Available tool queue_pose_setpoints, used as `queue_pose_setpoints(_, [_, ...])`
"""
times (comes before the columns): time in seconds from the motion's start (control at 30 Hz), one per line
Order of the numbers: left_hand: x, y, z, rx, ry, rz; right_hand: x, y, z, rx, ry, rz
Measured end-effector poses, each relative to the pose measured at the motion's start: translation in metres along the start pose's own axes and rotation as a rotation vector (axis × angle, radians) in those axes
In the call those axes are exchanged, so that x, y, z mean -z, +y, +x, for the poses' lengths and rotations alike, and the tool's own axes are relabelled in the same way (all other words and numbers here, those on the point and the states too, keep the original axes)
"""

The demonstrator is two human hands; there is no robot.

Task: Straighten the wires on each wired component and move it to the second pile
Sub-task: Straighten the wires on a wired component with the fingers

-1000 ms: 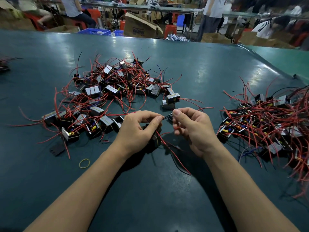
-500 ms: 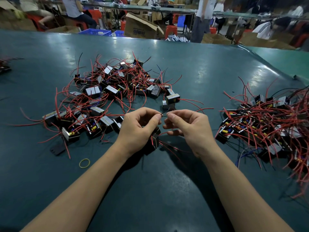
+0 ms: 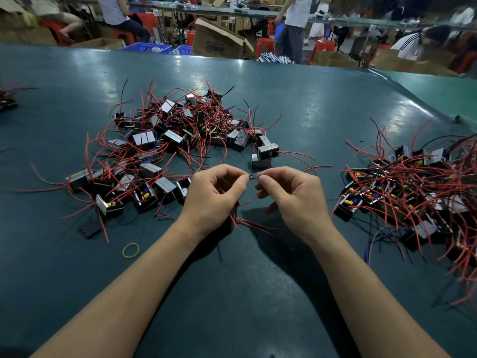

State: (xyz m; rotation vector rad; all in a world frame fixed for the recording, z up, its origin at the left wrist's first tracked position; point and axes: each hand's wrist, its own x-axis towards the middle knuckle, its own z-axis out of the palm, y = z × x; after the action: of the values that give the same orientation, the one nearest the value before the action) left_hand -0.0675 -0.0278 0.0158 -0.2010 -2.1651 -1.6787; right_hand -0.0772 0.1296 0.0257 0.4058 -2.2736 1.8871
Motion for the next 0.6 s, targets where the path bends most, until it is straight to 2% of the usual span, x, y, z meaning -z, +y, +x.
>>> queue_pose_setpoints(0.17, [0.000, -0.001, 0.000, -0.002, -0.019, -0.001, 0.001, 0.001, -0.001, 0.138, 0.059, -0.171])
queue_pose_setpoints(0.27, [0.001, -0.002, -0.001, -0.021, -0.011, 0.003, 0.001, 0.001, -0.001, 0.138, 0.037, -0.178])
queue_pose_setpoints(0.43, [0.000, -0.003, -0.001, -0.052, 0.016, 0.016, 0.001, 0.002, 0.002, 0.022, 0.023, -0.047])
queue_pose_setpoints(0.53, [0.000, -0.005, 0.001, -0.041, 0.092, 0.014, 0.004, 0.008, 0.005, -0.157, 0.034, 0.011])
queue_pose_setpoints(0.6, [0.001, -0.006, 0.001, -0.040, 0.114, 0.006, 0.002, 0.014, 0.006, -0.240, -0.013, -0.120])
